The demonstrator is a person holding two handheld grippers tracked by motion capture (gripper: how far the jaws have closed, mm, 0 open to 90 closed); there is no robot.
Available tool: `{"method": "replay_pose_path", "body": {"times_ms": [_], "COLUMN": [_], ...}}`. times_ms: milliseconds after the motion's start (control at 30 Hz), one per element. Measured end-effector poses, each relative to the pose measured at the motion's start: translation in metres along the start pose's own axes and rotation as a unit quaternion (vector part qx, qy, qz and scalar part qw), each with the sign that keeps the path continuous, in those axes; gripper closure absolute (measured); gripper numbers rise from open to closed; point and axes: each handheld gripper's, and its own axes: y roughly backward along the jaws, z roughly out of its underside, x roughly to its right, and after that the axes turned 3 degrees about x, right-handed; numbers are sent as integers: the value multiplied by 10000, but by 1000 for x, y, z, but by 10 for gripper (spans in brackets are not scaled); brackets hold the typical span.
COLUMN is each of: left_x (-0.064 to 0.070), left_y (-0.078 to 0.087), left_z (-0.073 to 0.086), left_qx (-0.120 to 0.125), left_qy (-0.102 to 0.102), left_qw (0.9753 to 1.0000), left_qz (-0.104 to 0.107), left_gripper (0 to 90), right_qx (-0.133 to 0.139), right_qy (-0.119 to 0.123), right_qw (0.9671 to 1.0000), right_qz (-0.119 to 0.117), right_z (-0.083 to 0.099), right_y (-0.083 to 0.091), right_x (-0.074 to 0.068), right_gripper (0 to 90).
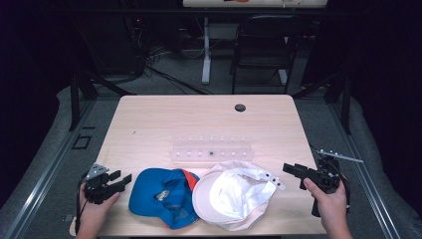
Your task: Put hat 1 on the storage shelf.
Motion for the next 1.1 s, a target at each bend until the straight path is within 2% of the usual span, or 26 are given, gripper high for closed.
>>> {"method": "replay_pose_path", "body": {"times_ms": [133, 200, 233, 267, 300, 400, 433, 467, 600, 700, 767, 833, 900, 967, 1000, 1100], "left_x": [0, 1, 1, 1, 1, 1, 1, 1, 1, 1, 0, 0, 0, 0, 0, 0], "left_y": [0, 0, 0, -1, -1, -1, -1, -1, -1, -1, -1, -1, 0, 0, 0, 0], "left_z": [0, 0, 0, 0, 0, 0, 0, 0, 0, 0, 0, 0, 0, 0, 0, 0], "left_qx": [-7, -7, -11, -2, -10, -10, -9, -7, -17, -30, -27, -18, -14, -4, -7, -13], "left_qy": [0, -14, -17, -21, -32, -24, -21, -17, -18, -21, -24, -20, -18, -16, -14, -25], "left_qw": [10000, 10000, 10000, 10000, 10000, 10000, 10000, 10000, 10000, 10000, 10000, 10000, 10000, 10000, 10000, 10000], "left_qz": [1, -5, -5, -2, -1, -6, -6, -7, -13, -23, -30, -30, -32, -27, -20, -26], "left_gripper": [484, 484, 484, 485, 484, 485, 485, 485, 485, 485, 485, 485, 485, 485, 484, 483], "right_qx": [12, -64, -76, -139, -123, -141, -94, -164, -240, -386, -482, -602, -700, -720, -830, -906], "right_qy": [31, 77, 79, 133, 130, 143, 112, 42, -84, 49, 115, 279, 503, 537, 555, 577], "right_qw": [9999, 9997, 9998, 9994, 9997, 9997, 9999, 9998, 9996, 9989, 9985, 9977, 9962, 9958, 9948, 9939], "right_qz": [159, 243, 185, 280, 162, 148, 73, -54, -144, -257, -231, -99, 98, 166, 204, 253], "right_z": [-3, -5, -6, -7, -9, -11, -12, -14, -15, -14, -14, -15, -16, -18, -20, -22], "right_y": [-1, -2, -4, -3, -4, -3, -4, -4, -7, -8, -11, -12, -14, -15, -14, -15], "right_x": [-3, -5, -7, -8, -12, -16, -18, -21, -28, -31, -36, -41, -48, -50, -52, -53], "right_gripper": [409, 407, 398, 386, 370, 352, 350, 336, 309, 322, 351, 425, 435, 469, 477, 480]}}
